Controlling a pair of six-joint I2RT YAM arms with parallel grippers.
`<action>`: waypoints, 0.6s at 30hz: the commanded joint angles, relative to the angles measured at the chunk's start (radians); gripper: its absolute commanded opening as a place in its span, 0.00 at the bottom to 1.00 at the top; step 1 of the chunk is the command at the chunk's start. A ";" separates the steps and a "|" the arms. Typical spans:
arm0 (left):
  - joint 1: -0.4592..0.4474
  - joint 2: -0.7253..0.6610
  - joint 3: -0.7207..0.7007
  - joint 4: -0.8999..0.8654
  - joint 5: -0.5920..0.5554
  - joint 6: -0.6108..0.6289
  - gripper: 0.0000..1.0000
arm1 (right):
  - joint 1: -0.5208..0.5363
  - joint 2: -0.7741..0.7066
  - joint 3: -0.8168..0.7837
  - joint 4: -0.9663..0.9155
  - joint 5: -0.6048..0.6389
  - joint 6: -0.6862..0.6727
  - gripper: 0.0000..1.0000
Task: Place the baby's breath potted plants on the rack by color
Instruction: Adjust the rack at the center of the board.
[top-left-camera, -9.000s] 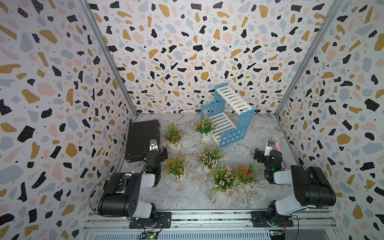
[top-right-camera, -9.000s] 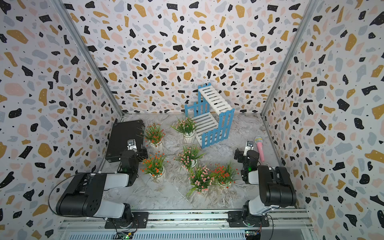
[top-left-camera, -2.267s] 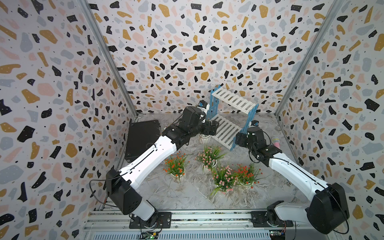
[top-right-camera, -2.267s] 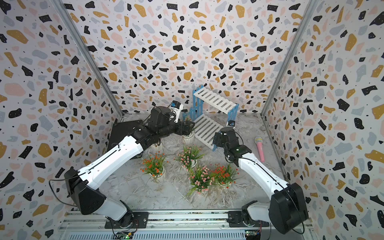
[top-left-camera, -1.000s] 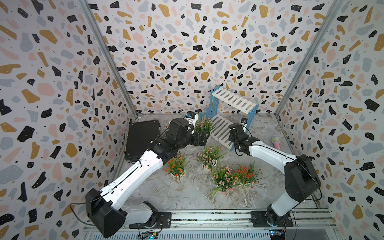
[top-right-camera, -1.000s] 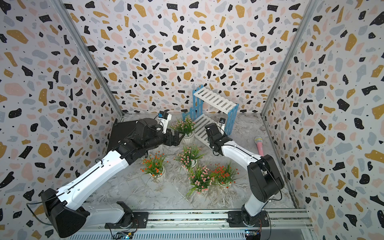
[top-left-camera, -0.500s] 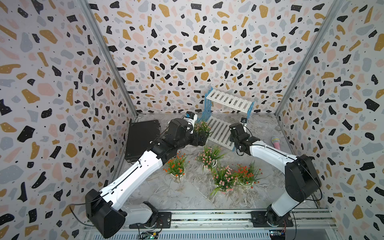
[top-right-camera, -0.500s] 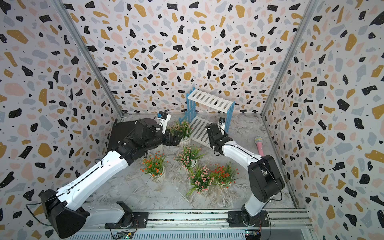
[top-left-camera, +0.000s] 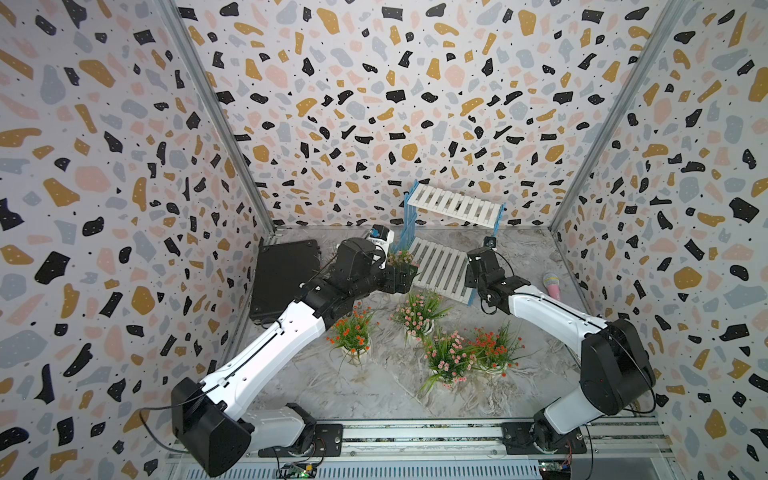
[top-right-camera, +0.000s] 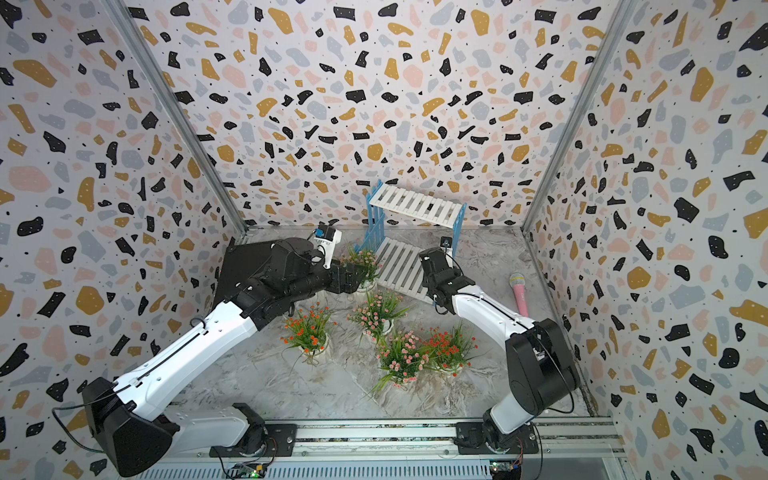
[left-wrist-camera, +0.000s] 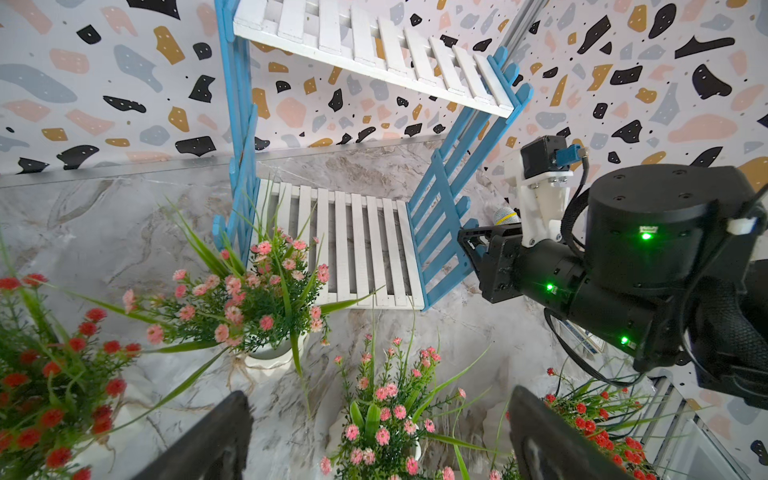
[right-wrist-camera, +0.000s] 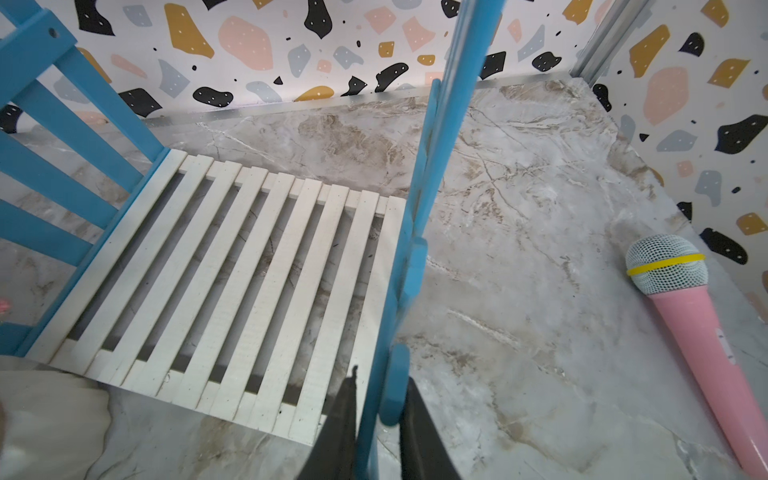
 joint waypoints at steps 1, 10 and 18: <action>0.008 -0.012 -0.009 0.043 0.016 0.008 0.95 | -0.012 -0.036 -0.026 -0.063 -0.051 -0.067 0.20; 0.009 -0.006 -0.017 0.042 0.025 0.017 0.96 | -0.035 -0.049 -0.051 -0.049 -0.111 -0.138 0.21; 0.009 0.004 -0.006 -0.012 0.020 0.052 0.97 | -0.037 -0.170 -0.056 -0.087 -0.181 -0.197 0.83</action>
